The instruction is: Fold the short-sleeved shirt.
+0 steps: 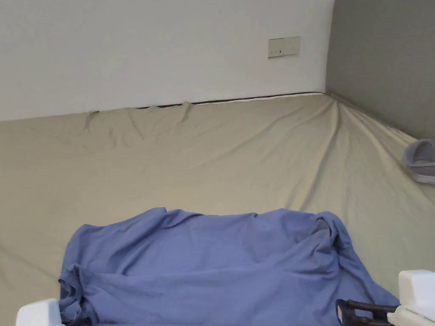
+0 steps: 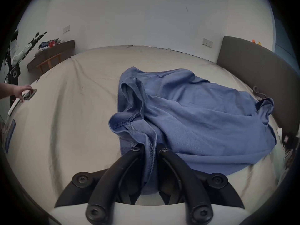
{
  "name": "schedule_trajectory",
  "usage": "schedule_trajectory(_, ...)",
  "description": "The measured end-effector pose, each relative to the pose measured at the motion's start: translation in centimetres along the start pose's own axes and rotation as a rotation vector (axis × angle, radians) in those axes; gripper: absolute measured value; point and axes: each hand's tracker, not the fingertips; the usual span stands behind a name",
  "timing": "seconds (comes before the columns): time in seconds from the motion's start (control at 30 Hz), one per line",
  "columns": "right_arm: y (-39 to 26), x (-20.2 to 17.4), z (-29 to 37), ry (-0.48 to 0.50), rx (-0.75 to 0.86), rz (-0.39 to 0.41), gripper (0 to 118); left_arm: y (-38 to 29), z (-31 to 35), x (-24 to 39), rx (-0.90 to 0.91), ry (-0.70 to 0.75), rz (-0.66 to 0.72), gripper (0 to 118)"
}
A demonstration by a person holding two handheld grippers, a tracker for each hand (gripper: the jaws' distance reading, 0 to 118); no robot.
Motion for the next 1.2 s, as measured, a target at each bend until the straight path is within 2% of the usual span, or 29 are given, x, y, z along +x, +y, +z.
schedule_trajectory(0.1,-0.4,2.8,-4.0,-0.042,-0.042,0.018,112,-0.6,0.0,-1.3,0.05,-0.073,0.069,9)
schedule_trajectory(0.17,-0.3,3.2,-5.8,-0.019,-0.04,0.008,109,-0.3,0.1,-2.0,0.036,-0.104,0.096,9)
schedule_trajectory(0.2,-0.3,3.4,-6.9,-0.004,-0.092,-0.015,109,-0.1,0.1,-2.3,0.034,-0.113,0.097,9)
schedule_trajectory(0.23,-0.3,3.5,-7.6,-0.015,-0.112,-0.032,99,-0.2,0.2,-2.3,0.035,-0.114,0.095,9)
schedule_trajectory(0.27,-0.4,3.6,-7.9,-0.013,-0.091,-0.04,75,-0.1,0.3,-2.2,0.03,-0.116,0.088,9)
schedule_trajectory(0.3,-0.5,3.1,-7.7,-0.007,-0.065,-0.048,42,0.0,0.4,-2.0,0.02,-0.113,0.068,9)
schedule_trajectory(0.33,-0.6,2.9,-7.3,-0.03,-0.013,-0.04,15,0.1,0.6,-1.9,0.022,-0.112,0.052,9)
schedule_trajectory(0.37,-0.7,2.8,-6.8,0.022,0.012,-0.052,12,0.0,0.7,-1.9,0.018,-0.116,0.042,9)
schedule_trajectory(0.4,-0.7,2.7,-6.5,0.056,0.003,-0.057,11,0.1,0.8,-2.0,0.02,-0.119,0.045,8)
schedule_trajectory(0.43,-0.5,2.4,-6.2,0.047,-0.009,-0.054,9,0.1,0.8,-2.4,0.027,-0.156,0.083,8)
schedule_trajectory(0.5,-0.4,2.3,-5.3,0.053,0.007,-0.056,7,0.0,1.3,-3.2,0.028,-0.183,0.201,8)
schedule_trajectory(0.63,0.7,1.8,-1.4,0.114,0.089,-0.175,7,0.6,4.4,-2.8,0.087,-0.173,0.128,8)
schedule_trajectory(0.87,1.0,2.0,5.9,0.136,0.206,-0.169,7,0.4,11.1,-1.2,0.177,-0.175,0.129,8)
schedule_trajectory(0.97,-0.5,2.3,9.4,0.134,0.236,-0.206,7,-2.0,14.2,-1.5,0.206,-0.196,0.222,8)
schedule_trajectory(1.1,-4.6,2.1,12.6,0.104,0.218,-0.179,7,-6.8,17.8,-1.3,0.182,-0.162,0.226,8)
schedule_trajectory(1.2,-7.9,2.4,13.6,0.111,0.173,-0.227,7,-10.7,19.1,-1.5,0.162,-0.152,0.246,8)
